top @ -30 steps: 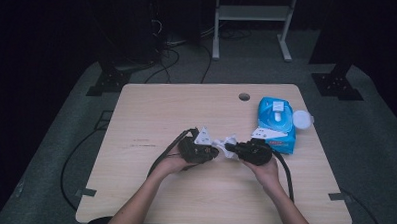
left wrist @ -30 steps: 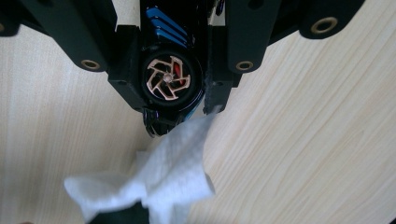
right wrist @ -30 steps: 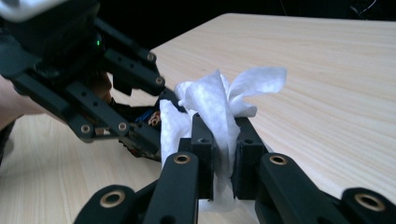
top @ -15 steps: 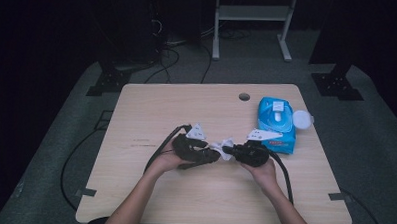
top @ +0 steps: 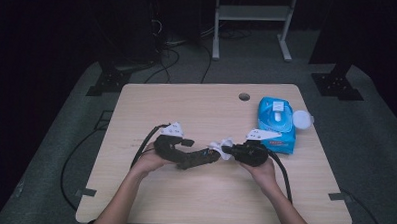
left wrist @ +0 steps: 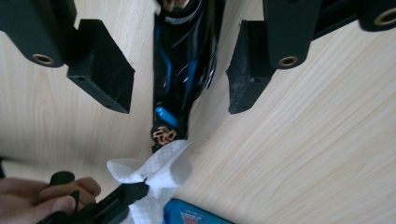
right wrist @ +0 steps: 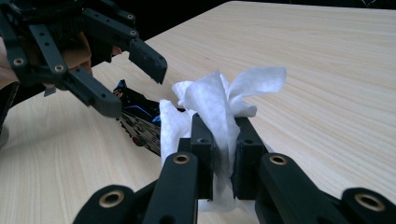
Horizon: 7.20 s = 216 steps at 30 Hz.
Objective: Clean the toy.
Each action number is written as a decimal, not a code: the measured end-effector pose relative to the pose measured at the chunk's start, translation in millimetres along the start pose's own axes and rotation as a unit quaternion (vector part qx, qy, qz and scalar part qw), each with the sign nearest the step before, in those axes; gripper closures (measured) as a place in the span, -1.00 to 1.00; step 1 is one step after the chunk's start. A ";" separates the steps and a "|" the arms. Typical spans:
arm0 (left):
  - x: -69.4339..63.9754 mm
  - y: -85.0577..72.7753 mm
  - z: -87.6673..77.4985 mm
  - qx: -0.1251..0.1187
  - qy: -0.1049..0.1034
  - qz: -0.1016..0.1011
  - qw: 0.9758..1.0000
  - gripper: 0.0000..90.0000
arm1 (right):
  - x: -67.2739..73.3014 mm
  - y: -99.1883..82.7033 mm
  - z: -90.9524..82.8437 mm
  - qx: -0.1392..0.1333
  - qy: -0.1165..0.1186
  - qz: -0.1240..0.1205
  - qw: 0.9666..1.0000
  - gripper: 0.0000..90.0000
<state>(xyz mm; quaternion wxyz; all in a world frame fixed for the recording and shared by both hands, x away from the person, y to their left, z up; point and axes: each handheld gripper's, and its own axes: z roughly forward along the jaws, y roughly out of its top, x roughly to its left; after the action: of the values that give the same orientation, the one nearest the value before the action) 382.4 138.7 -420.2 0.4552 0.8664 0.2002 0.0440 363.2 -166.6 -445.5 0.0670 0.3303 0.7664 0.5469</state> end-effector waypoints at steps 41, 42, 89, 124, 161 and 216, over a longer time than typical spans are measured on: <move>-17.2 -10.2 9.9 0.036 -0.003 0.026 0.999 -0.23 | 11.9 -1.2 2.4 0.031 0.017 -0.028 0.999 0.79; -22.1 -10.1 11.9 0.044 0.005 0.041 0.998 -0.24 | 12.8 -2.2 1.9 0.033 0.017 -0.030 0.999 0.79; -38.7 -19.4 53.5 0.117 0.039 0.080 0.989 -0.38 | 1.3 -17.9 -28.1 0.058 -0.005 -0.034 0.998 0.78; -29.2 -20.0 57.9 0.132 0.032 0.084 0.987 -0.43 | -2.3 -18.6 -35.1 0.051 -0.013 -0.027 0.998 0.78; 14.5 20.1 89.4 0.151 0.076 0.074 0.983 -0.38 | -24.4 -32.1 -67.1 0.076 -0.063 -0.029 0.995 0.78; 8.2 -3.2 32.2 0.053 0.073 0.016 0.996 -0.76 | -58.0 -69.6 -157.0 0.005 -0.098 0.019 0.995 -0.23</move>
<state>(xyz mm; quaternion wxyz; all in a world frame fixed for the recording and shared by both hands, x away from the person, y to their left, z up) 397.3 118.7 -442.4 0.3923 0.8867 0.2214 0.1042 305.1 -337.6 -460.2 0.1291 0.3971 0.7526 0.5091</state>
